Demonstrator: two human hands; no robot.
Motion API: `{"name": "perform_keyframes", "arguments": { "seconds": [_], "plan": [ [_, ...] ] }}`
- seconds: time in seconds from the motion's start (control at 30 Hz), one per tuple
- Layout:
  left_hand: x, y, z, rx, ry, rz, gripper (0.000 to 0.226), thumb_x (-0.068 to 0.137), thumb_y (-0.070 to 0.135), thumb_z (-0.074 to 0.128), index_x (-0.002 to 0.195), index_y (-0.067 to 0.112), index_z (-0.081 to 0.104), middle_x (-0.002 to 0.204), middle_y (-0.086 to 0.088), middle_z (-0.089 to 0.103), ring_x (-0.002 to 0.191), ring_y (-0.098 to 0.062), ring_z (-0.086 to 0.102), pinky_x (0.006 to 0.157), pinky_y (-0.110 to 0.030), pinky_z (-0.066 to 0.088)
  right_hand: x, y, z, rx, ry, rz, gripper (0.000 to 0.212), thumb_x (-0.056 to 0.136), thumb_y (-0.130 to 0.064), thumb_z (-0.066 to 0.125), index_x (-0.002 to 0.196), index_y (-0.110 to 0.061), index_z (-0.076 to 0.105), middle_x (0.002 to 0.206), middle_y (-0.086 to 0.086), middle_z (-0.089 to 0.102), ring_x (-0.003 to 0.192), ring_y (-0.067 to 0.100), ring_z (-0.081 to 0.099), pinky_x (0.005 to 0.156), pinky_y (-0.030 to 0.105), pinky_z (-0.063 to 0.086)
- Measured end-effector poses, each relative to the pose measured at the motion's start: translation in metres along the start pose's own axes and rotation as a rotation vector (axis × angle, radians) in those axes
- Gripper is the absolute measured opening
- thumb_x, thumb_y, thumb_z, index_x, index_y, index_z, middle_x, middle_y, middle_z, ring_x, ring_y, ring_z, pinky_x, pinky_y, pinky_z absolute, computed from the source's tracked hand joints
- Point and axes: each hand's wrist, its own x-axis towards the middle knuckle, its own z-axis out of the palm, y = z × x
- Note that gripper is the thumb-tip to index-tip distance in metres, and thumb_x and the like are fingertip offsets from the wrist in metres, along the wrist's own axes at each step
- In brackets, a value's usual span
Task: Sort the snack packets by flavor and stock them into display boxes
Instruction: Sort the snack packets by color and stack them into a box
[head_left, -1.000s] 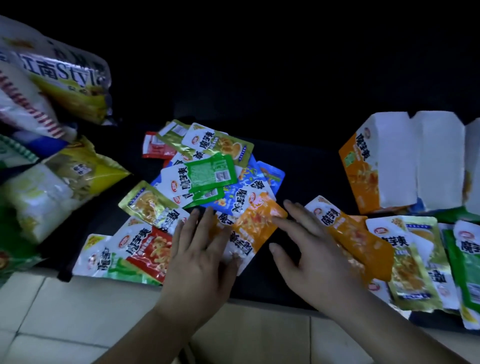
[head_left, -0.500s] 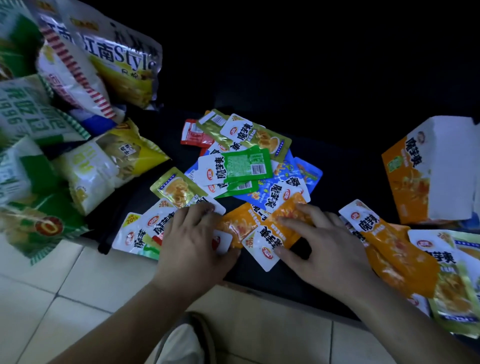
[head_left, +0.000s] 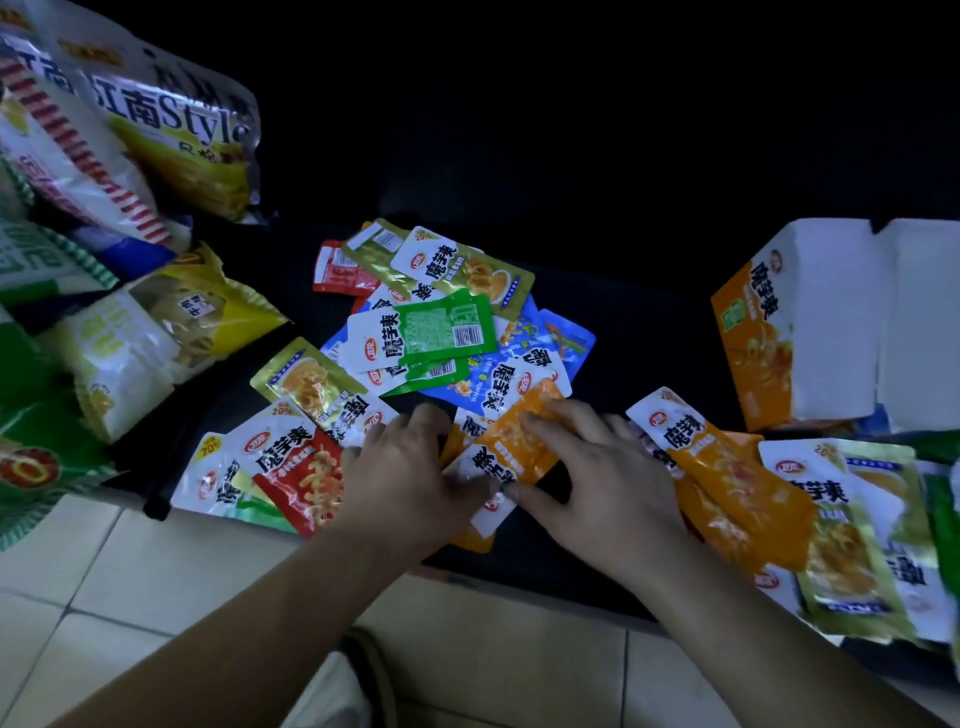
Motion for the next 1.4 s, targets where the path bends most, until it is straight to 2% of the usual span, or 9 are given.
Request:
{"name": "perform_keyframes", "arguments": {
  "seconds": [0.2, 0.37, 0.47, 0.6, 0.73, 0.8, 0.93, 1.23, 1.4],
  "plan": [
    [-0.004, 0.011, 0.005, -0.077, -0.017, -0.029, 0.045, 0.077, 0.058, 0.077, 0.091, 0.03, 0.045, 0.088, 0.011, 0.052, 0.089, -0.019, 0.053, 0.074, -0.034, 0.036, -0.008, 0.01, -0.001, 0.326, -0.007, 0.01, 0.058, 0.097, -0.045, 0.063, 0.152, -0.041, 0.044, 0.154, -0.028, 0.037, 0.14, 0.001, 0.036, 0.107, 0.023, 0.038],
    [-0.008, 0.014, -0.007, -0.513, -0.133, -0.065, 0.048, 0.085, 0.03, 0.082, 0.121, 0.032, 0.05, 0.105, 0.013, 0.071, 0.092, -0.007, 0.068, 0.071, -0.026, 0.052, -0.021, 0.008, -0.005, 0.721, 0.093, 0.107, 0.046, 0.097, -0.021, 0.068, 0.14, -0.031, 0.059, 0.15, -0.022, 0.042, 0.14, -0.005, 0.04, 0.111, 0.024, 0.04],
    [-0.018, 0.012, -0.032, -0.732, -0.186, -0.076, 0.036, 0.093, 0.023, 0.075, 0.127, 0.03, 0.064, 0.125, 0.017, 0.071, 0.113, -0.01, 0.069, 0.096, -0.032, 0.056, -0.026, -0.006, -0.013, 0.788, 0.258, 0.238, 0.035, 0.094, -0.021, 0.07, 0.128, -0.029, 0.065, 0.121, -0.016, 0.057, 0.112, -0.003, 0.06, 0.087, 0.021, 0.057],
    [-0.03, 0.009, -0.059, -1.125, -0.224, -0.148, 0.018, 0.098, 0.011, 0.065, 0.103, 0.023, 0.078, 0.099, -0.005, 0.081, 0.091, -0.029, 0.077, 0.083, -0.045, 0.061, -0.021, -0.029, -0.036, 1.111, -0.032, 0.511, 0.014, 0.093, -0.045, 0.067, 0.097, -0.032, 0.072, 0.084, 0.001, 0.074, 0.072, 0.018, 0.074, 0.068, 0.049, 0.064],
    [-0.039, 0.023, -0.046, -1.254, -0.238, -0.066, 0.024, 0.093, -0.002, 0.067, 0.114, 0.009, 0.065, 0.106, -0.012, 0.078, 0.097, -0.035, 0.076, 0.079, -0.052, 0.063, -0.018, -0.04, -0.041, 1.275, -0.038, 0.464, 0.05, 0.08, -0.072, 0.07, 0.117, -0.039, 0.07, 0.101, -0.002, 0.078, 0.1, 0.02, 0.074, 0.092, 0.055, 0.058],
    [-0.04, 0.034, -0.031, -1.235, -0.201, -0.03, 0.034, 0.088, -0.007, 0.073, 0.115, 0.009, 0.063, 0.106, -0.014, 0.077, 0.098, -0.036, 0.075, 0.084, -0.054, 0.062, -0.018, -0.04, -0.048, 1.338, 0.024, 0.465, 0.035, 0.088, -0.05, 0.075, 0.118, -0.034, 0.07, 0.104, -0.005, 0.079, 0.102, 0.016, 0.074, 0.091, 0.049, 0.057],
    [-0.043, 0.059, -0.007, -1.19, -0.246, 0.058, 0.053, 0.078, -0.003, 0.086, 0.12, 0.022, 0.064, 0.104, -0.016, 0.076, 0.099, -0.036, 0.075, 0.089, -0.059, 0.059, -0.027, -0.019, -0.055, 1.344, 0.075, 0.496, 0.032, 0.094, -0.013, 0.072, 0.12, -0.03, 0.069, 0.102, -0.003, 0.079, 0.1, 0.015, 0.075, 0.085, 0.042, 0.06],
    [-0.042, 0.093, 0.032, -1.087, -0.206, -0.146, 0.042, 0.094, 0.002, 0.07, 0.128, 0.026, 0.062, 0.086, 0.0, 0.075, 0.081, -0.015, 0.072, 0.066, -0.031, 0.062, -0.067, 0.061, -0.071, 0.931, 0.247, 0.55, 0.047, 0.094, -0.012, 0.071, 0.117, -0.051, 0.064, 0.1, -0.021, 0.075, 0.092, 0.0, 0.07, 0.083, 0.042, 0.059],
    [-0.052, 0.104, 0.048, -0.923, -0.203, -0.122, 0.033, 0.096, 0.013, 0.068, 0.122, 0.033, 0.064, 0.092, 0.012, 0.075, 0.085, -0.011, 0.072, 0.071, -0.031, 0.062, -0.073, 0.093, -0.066, 0.754, 0.422, 0.551, 0.047, 0.095, -0.018, 0.07, 0.136, -0.035, 0.055, 0.089, -0.012, 0.074, 0.078, 0.0, 0.069, 0.056, 0.012, 0.048]
  ]
}}
